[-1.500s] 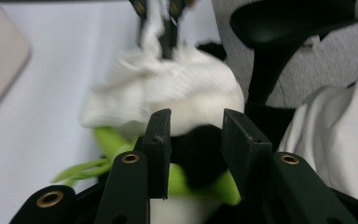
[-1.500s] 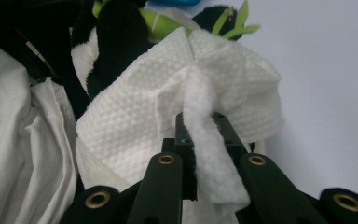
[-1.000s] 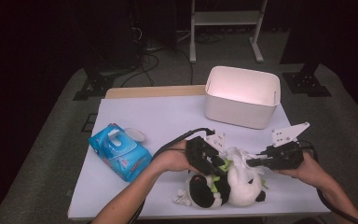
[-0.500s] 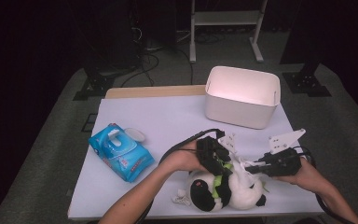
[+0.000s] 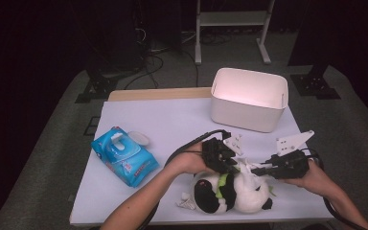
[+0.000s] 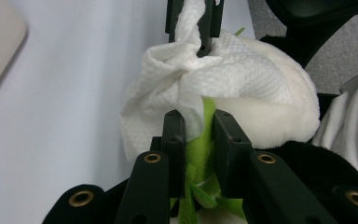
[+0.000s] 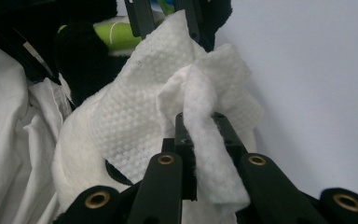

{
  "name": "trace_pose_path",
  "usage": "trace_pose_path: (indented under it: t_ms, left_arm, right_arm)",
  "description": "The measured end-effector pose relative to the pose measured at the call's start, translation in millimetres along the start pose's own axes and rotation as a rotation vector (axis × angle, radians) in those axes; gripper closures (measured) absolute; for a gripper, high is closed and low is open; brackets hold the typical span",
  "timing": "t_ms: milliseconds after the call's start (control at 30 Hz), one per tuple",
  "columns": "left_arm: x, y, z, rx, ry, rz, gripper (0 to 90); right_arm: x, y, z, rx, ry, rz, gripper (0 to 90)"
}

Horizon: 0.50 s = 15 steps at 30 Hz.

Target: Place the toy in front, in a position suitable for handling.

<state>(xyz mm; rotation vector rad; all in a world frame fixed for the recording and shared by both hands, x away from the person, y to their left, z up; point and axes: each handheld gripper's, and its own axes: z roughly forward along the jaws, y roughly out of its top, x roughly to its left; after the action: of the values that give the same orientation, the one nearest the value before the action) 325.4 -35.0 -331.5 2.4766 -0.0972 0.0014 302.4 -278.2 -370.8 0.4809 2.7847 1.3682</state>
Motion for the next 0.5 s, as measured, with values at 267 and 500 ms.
trace_pose_path:
  t_ms: [267, 500]
  left_arm:
    - [3.8, -0.1, -9.7, 0.009, 0.05, -0.019, 76.3]
    - [-1.0, -12.7, -8.7, -0.026, 0.023, -0.042, 70.9]
  right_arm:
    - [-5.6, 8.3, 4.5, -0.022, -0.013, -0.005, 82.6]
    - [-3.4, 6.5, 7.9, -0.019, -0.007, 0.001, 82.4]
